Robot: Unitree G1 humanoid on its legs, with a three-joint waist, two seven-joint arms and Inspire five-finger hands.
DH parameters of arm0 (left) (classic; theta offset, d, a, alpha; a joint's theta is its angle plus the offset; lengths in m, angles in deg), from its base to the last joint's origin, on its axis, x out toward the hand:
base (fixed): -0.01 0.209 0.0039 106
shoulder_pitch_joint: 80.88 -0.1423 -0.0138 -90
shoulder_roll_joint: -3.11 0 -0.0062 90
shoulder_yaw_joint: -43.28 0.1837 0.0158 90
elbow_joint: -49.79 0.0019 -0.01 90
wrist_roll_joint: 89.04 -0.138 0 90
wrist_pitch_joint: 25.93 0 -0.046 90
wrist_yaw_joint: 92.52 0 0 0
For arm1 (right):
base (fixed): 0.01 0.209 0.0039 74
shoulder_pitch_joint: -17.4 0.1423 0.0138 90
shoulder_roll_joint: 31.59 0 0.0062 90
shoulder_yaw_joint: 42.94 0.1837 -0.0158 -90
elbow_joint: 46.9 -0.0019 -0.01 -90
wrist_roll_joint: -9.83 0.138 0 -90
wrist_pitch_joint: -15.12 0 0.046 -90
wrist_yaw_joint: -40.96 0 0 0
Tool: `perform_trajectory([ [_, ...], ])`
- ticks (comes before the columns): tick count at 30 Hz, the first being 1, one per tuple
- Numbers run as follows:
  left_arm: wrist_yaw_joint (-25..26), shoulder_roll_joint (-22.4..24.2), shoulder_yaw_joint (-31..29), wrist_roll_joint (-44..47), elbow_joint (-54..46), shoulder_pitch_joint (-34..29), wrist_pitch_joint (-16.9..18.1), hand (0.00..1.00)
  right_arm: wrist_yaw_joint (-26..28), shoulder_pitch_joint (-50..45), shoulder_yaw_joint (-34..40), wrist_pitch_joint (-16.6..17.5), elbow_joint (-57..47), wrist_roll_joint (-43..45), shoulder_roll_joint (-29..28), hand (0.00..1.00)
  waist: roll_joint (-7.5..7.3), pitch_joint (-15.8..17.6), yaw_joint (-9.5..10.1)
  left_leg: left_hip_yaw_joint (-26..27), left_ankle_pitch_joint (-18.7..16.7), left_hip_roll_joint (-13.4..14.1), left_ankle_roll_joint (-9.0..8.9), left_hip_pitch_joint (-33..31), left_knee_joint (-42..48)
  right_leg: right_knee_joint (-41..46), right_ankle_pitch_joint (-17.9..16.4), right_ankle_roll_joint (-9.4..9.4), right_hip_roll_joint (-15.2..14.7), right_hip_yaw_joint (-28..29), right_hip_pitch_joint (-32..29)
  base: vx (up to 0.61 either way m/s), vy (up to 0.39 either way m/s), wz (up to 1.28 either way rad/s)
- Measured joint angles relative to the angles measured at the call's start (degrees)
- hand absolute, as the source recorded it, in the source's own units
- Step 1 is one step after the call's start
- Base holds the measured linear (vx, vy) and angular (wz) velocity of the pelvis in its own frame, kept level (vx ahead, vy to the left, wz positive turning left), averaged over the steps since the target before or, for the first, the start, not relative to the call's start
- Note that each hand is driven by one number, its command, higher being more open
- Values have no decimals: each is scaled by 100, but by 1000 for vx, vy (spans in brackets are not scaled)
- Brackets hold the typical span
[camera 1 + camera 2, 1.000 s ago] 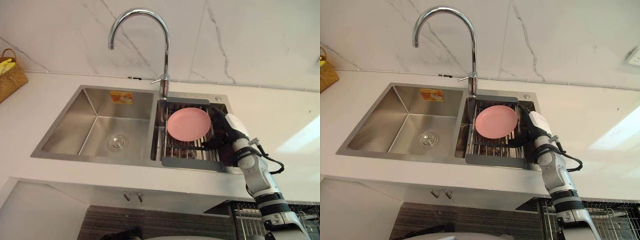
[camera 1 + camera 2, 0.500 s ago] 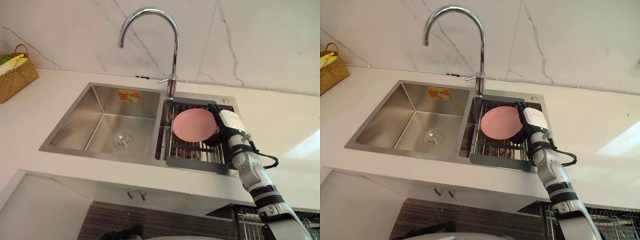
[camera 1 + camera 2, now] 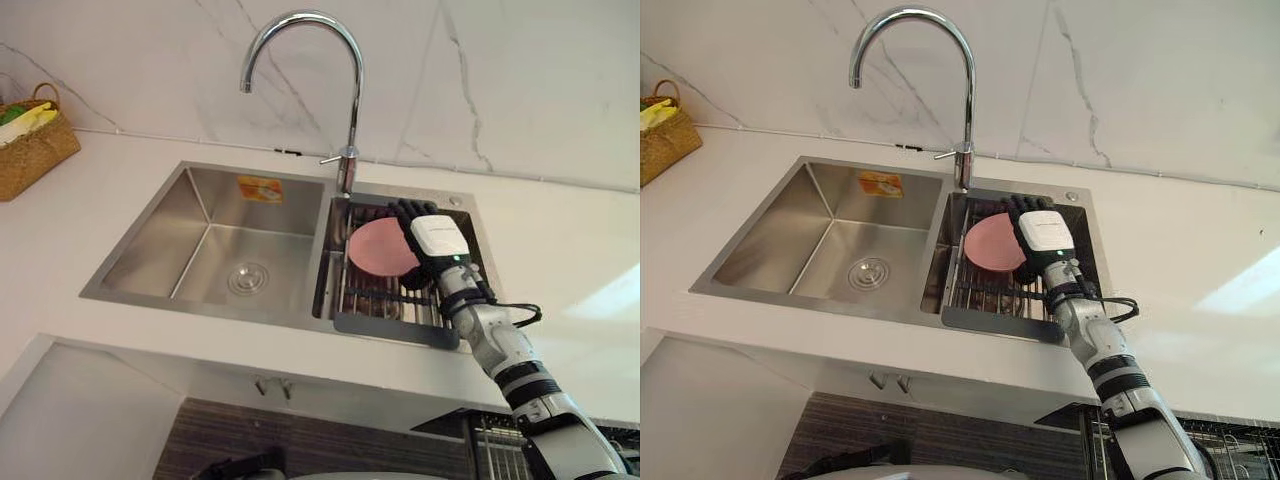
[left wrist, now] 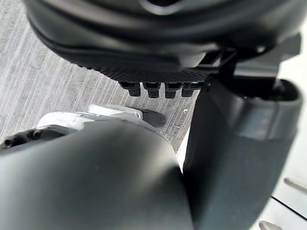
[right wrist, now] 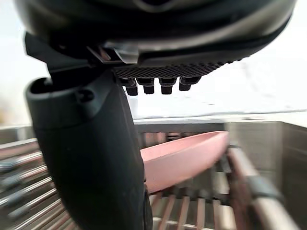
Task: Walk over to the sink, pick up the cup, carry it to the dishwasher, place the cup inside the dishwasher, then close the dishwasher door
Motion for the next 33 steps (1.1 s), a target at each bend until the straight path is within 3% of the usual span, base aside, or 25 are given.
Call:
perform_trajectory([
  [1,-6,1,0,0,-3,0,22,100,-48,7,-88,72,17,-29,34,0,-5,5,29,-16,1,-5,1,-3,0,-7,-1,1,-1,-18,11,1,-6,7],
  [6,-13,14,4,-51,-119,-1,64,100,-108,169,-304,279,221,-176,41,0,-14,100,71,-67,12,-29,15,-17,-1,-10,-1,6,-17,-79,35,-1,-2,7],
  [12,18,51,61,-558,-136,-4,426,100,-284,175,-323,340,319,-315,46,0,-13,103,84,-70,13,-70,15,-47,0,-37,16,35,-69,-107,36,1,3,1],
  [23,115,22,140,-551,-206,-30,428,100,-645,394,-400,138,456,-501,119,0,-47,123,82,9,13,-76,12,-36,-1,-38,21,43,-87,-94,44,-1,1,0],
  [33,112,-26,147,-390,-204,-29,347,100,-1175,393,-305,218,476,-577,371,0,-93,158,21,304,13,-80,13,-7,-2,-66,62,62,-92,42,9,3,6,-6],
])
